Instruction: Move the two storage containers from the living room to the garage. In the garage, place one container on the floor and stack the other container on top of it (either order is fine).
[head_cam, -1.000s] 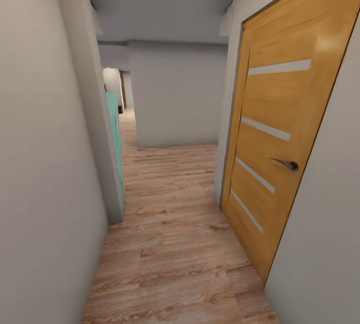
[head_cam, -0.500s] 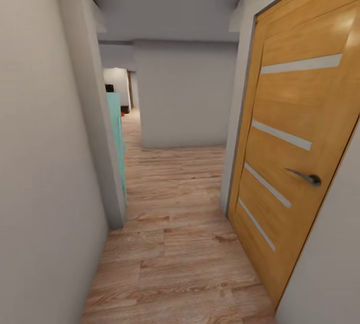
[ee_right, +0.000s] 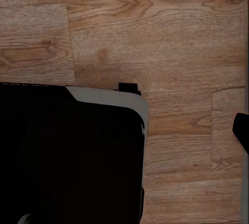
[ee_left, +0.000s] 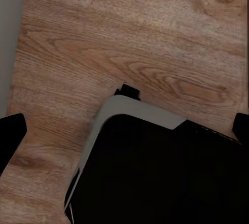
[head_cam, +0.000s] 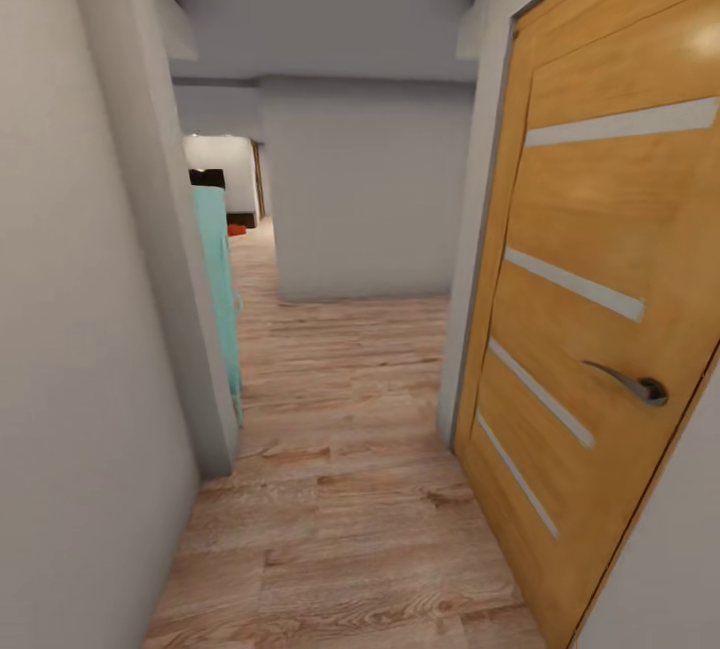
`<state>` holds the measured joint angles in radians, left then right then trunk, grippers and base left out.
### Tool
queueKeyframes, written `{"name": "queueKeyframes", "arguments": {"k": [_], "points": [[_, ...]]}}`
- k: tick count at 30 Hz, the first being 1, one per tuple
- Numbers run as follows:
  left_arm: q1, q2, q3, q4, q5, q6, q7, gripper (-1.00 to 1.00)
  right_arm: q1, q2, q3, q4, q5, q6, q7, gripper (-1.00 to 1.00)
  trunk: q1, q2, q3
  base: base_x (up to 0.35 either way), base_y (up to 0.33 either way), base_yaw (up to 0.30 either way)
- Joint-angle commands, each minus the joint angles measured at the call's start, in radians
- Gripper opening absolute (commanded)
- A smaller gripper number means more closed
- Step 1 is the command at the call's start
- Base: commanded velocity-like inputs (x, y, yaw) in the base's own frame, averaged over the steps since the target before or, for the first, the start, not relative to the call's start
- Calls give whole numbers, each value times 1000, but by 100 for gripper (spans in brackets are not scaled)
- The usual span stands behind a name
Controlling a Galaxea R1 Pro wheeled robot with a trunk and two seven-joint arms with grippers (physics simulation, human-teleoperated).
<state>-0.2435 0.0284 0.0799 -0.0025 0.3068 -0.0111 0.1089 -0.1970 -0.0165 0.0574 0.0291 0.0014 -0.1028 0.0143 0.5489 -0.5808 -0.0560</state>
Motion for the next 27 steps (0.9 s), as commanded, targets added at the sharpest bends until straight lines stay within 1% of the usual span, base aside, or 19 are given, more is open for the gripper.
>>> {"name": "queueKeyframes", "arguments": {"k": [1, 11, 20, 27], "points": [[-1, 2, 8, 0, 0, -1, 2, 100, -2, 0, 5, 3, 0, -7, 1, 100, 1, -2, -2, 318, -26, 0], [0, 5, 8, 0, 0, -1, 2, 100, -1, 2, 4, 3, 0, -8, 1, 100, 1, -2, -2, 321, -6, 10], [-1, 5, 8, 0, 0, -1, 2, 100, -2, 1, 4, 3, 0, -11, 1, 100, 1, -2, -2, 322, 0, 204], [-1, 5, 8, 0, 0, -1, 2, 100, -1, 0, 5, 3, 1, -9, 1, 100, 1, -2, -2, 322, 0, 34]]}}
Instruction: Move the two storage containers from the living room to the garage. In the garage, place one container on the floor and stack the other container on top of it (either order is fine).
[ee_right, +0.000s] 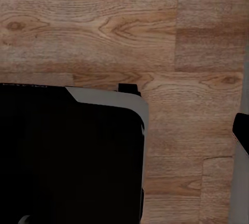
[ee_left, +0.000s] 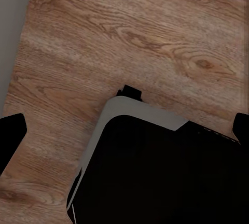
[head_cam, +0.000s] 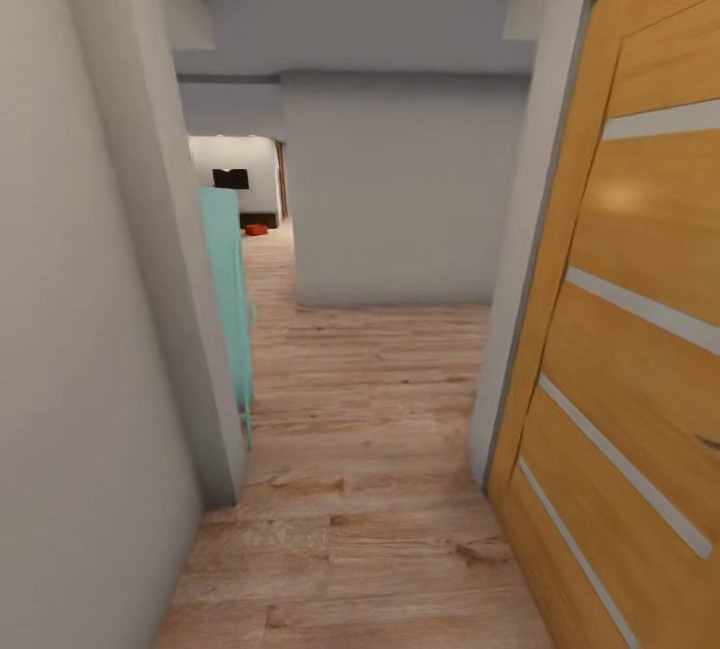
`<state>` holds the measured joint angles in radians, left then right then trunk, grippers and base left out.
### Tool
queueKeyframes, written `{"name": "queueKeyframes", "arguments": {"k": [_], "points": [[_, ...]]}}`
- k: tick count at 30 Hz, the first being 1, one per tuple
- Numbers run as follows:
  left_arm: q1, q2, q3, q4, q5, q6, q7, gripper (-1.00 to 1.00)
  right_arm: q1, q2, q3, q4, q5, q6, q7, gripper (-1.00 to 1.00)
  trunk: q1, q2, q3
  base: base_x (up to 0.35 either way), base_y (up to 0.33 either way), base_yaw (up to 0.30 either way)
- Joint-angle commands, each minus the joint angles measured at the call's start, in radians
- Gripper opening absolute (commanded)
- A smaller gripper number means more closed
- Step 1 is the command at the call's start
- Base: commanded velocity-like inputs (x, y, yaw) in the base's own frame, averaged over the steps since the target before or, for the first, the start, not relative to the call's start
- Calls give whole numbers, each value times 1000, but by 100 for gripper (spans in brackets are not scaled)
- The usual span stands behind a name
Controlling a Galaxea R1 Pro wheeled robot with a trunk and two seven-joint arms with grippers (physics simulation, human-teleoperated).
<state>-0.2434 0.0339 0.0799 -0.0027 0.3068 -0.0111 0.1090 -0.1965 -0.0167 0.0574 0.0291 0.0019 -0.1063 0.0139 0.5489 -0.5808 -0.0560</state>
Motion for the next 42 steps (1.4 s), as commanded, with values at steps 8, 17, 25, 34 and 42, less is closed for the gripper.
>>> {"name": "queueKeyframes", "arguments": {"k": [8, 17, 25, 34, 42], "points": [[-1, 0, 8, 0, 0, 0, 1, 100, -2, 0, 5, 3, 0, -8, 1, 100, 1, -2, -2, 322, 0, 1], [-1, 0, 8, 0, 0, 0, 1, 100, -1, 6, 1, 3, -6, -6, 0, 100, 1, -2, -2, 322, 0, 0], [-1, 0, 8, 0, 0, 0, 1, 100, -2, 9, -2, 3, -5, -7, 0, 100, 1, -2, -2, 322, 0, 0], [-1, -1, 6, 0, -7, 0, 0, 100, -2, 8, 0, 3, -5, -7, 0, 100, 1, -2, -2, 322, 0, 0], [-1, -2, 6, 0, -7, -1, 0, 100, -2, 7, -1, 3, -5, -7, 0, 100, 1, -2, -2, 322, 0, 0]]}}
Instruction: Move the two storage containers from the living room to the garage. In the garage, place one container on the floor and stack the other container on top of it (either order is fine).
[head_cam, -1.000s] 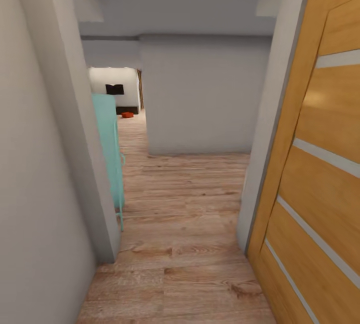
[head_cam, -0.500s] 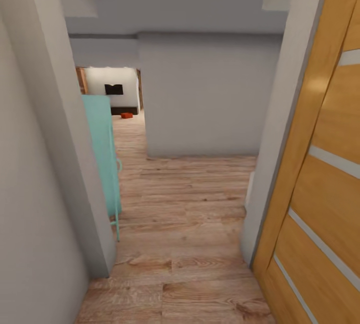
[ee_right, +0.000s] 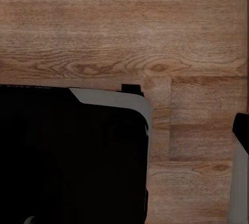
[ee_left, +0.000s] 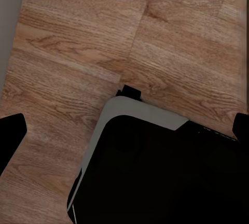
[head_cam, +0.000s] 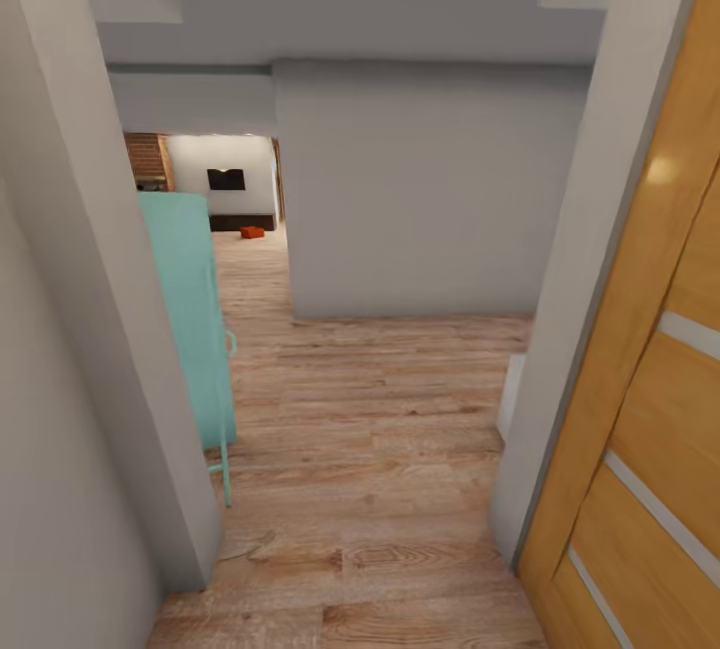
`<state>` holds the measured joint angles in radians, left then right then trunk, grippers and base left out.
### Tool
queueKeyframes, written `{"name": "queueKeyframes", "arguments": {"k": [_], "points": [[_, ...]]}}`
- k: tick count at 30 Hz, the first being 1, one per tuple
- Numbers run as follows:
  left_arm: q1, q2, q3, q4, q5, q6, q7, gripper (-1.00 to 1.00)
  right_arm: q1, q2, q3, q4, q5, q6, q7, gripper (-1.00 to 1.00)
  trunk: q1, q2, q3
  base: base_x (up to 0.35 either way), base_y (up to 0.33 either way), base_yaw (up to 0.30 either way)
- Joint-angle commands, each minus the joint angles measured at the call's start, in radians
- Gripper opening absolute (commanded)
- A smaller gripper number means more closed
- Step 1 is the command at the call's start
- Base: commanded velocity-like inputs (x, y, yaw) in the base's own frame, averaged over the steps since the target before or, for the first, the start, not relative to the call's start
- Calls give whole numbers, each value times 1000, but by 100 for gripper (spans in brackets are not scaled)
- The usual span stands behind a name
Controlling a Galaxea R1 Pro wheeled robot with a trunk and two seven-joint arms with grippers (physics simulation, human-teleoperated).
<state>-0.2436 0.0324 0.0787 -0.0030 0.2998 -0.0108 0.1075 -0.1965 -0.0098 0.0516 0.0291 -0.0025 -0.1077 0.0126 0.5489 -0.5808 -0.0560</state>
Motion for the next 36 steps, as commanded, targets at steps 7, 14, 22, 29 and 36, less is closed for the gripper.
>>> {"name": "queueKeyframes", "arguments": {"k": [7, 14, 22, 29, 36], "points": [[0, 0, 7, 0, -1, -1, 1, 100, -2, 1, 5, 3, 0, -6, 1, 100, 1, -2, -2, 322, 0, 0], [0, 0, 7, 0, -2, -1, 1, 100, -2, 0, 5, 3, 0, -6, 1, 100, 1, -2, -2, 322, 0, 0], [0, 0, 7, 0, 0, -1, 1, 100, -1, 1, 5, 3, 1, -6, 1, 100, 1, -2, -2, 322, 0, 0], [0, 0, 7, 0, 4, -1, 2, 100, -2, -1, 5, 3, 0, -6, 1, 100, 1, -2, -2, 322, 0, 0], [0, 0, 7, 0, 4, -1, 3, 100, -2, 0, 5, 3, 1, -6, 1, 100, 1, -2, -2, 323, 0, 0]]}}
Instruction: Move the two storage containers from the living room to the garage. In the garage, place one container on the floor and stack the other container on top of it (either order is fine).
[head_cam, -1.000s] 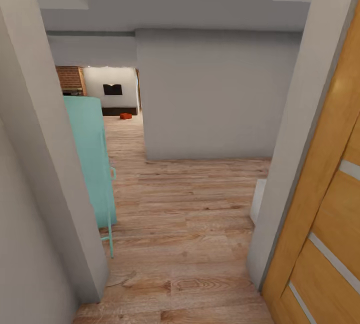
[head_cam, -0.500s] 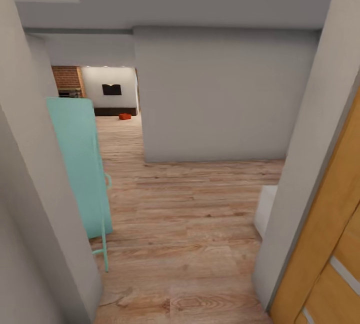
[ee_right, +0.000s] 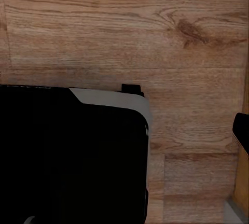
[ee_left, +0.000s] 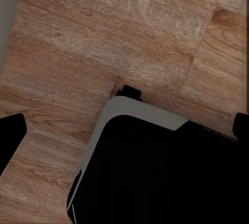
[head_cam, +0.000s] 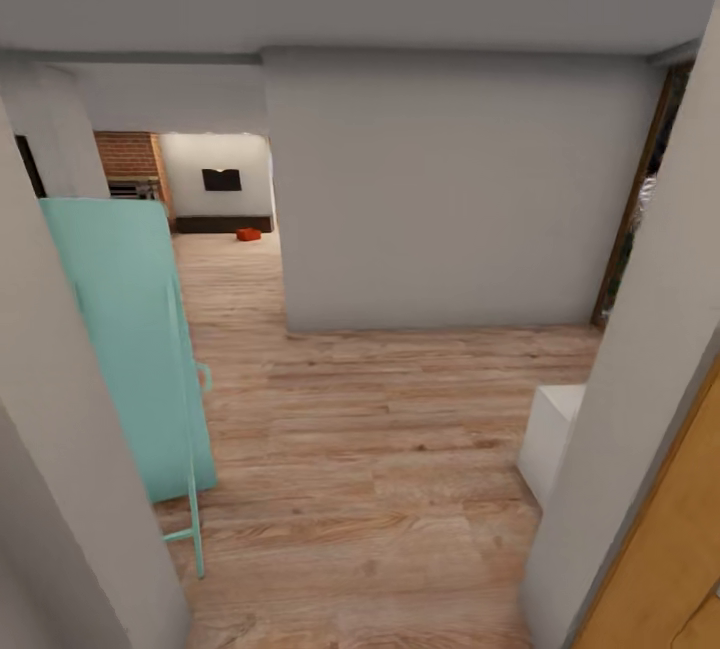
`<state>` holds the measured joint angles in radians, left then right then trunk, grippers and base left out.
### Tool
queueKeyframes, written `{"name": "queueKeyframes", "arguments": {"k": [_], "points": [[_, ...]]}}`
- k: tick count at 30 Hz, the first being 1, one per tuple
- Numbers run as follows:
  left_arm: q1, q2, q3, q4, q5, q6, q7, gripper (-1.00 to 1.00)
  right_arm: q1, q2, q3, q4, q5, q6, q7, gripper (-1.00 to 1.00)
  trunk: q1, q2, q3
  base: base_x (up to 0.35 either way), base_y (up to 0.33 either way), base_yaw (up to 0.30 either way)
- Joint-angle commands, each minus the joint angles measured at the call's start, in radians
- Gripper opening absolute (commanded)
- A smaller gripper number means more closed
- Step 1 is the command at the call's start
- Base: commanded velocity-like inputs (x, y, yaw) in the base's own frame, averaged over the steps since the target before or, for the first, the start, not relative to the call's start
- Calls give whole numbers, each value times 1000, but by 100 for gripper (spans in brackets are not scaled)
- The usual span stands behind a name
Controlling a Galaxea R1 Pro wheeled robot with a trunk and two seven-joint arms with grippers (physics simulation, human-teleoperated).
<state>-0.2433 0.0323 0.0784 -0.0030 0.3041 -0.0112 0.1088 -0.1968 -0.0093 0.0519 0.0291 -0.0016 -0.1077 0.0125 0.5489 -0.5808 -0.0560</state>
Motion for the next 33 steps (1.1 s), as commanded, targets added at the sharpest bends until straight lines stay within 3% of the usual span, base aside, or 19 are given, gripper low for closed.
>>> {"name": "queueKeyframes", "arguments": {"k": [1, 33], "points": [[-1, 0, 7, 0, 0, -1, 2, 100, -1, 0, 5, 3, 0, -6, 1, 100, 1, -2, -2, 322, 0, 0], [-1, -3, 7, 0, -9, -1, 2, 100, -1, -1, 5, 3, 0, -6, 1, 100, 1, -2, -2, 322, 0, 0]]}}
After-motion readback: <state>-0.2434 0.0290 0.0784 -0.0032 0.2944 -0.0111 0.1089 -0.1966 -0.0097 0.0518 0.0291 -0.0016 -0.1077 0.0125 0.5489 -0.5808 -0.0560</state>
